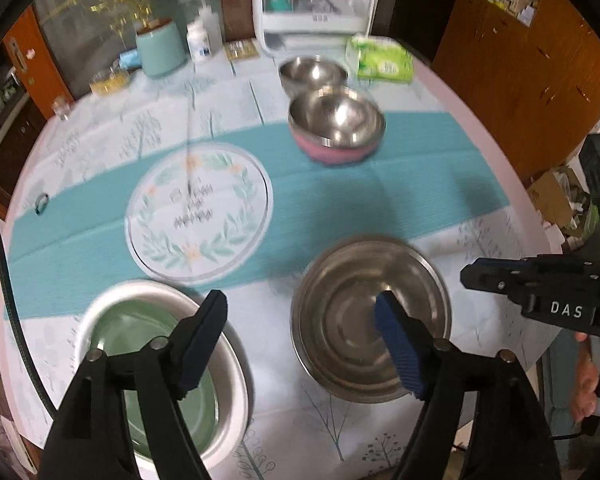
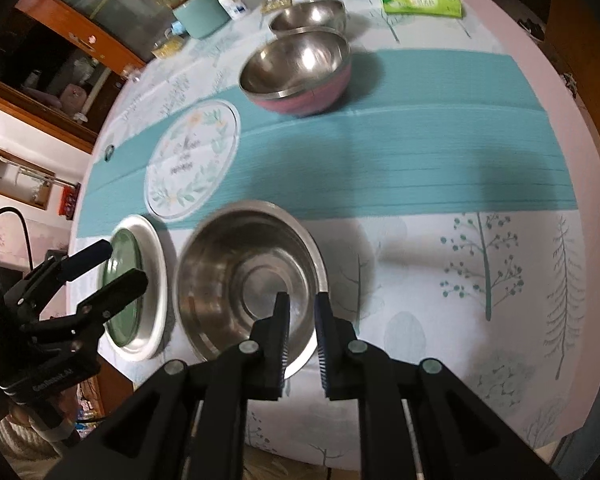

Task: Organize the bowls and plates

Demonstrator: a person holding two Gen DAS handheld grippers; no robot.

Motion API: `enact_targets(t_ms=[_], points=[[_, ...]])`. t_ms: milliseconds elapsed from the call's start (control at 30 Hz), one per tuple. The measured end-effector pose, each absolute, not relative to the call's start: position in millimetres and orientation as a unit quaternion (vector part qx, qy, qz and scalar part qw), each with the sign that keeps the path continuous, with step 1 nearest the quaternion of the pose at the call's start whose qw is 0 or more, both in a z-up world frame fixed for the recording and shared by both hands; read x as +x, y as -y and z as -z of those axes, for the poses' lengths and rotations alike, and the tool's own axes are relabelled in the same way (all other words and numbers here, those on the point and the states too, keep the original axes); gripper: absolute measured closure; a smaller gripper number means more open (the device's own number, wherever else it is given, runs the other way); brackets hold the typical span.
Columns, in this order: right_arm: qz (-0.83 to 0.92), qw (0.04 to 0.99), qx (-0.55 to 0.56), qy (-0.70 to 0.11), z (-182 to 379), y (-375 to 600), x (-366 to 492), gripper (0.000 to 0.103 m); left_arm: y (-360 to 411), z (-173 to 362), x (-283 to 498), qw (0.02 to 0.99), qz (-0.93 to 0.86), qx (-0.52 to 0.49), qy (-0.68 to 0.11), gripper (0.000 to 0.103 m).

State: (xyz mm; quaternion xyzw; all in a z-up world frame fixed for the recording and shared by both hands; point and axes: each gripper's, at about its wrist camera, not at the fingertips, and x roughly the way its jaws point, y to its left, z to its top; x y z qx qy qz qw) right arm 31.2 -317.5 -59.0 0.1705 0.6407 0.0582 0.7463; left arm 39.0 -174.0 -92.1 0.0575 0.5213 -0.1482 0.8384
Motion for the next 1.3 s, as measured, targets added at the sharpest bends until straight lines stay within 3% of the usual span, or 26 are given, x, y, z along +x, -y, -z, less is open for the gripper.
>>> enact_targets(t_ms=[67, 100, 733, 967, 1300], points=[[-0.062, 0.760, 0.178, -0.622, 49.9, 319.9, 33.2, 0.069, 174.1, 80.8, 40.1, 0.846, 0.152, 0.060, -0.507, 0.020], [-0.061, 0.765, 0.180, -0.616, 46.6, 320.7, 33.3, 0.067, 174.7, 74.5, 41.8, 0.852, 0.152, 0.064, -0.498, 0.020], [0.006, 0.805, 0.147, -0.574, 16.3, 354.7, 109.5, 0.067, 190.6, 44.4, 156.4, 0.883, 0.138, 0.064, -0.444, 0.018], [0.014, 0.810, 0.138, -0.570, 26.2, 358.3, 159.1, 0.067, 183.8, 64.2, 214.8, 0.887, 0.111, 0.028, -0.447, 0.018], [0.003, 0.756, 0.179, -0.630, 96.1, 364.4, 220.2, 0.067, 209.2, 141.1, 269.2, 0.822, 0.151, -0.021, -0.549, 0.019]])
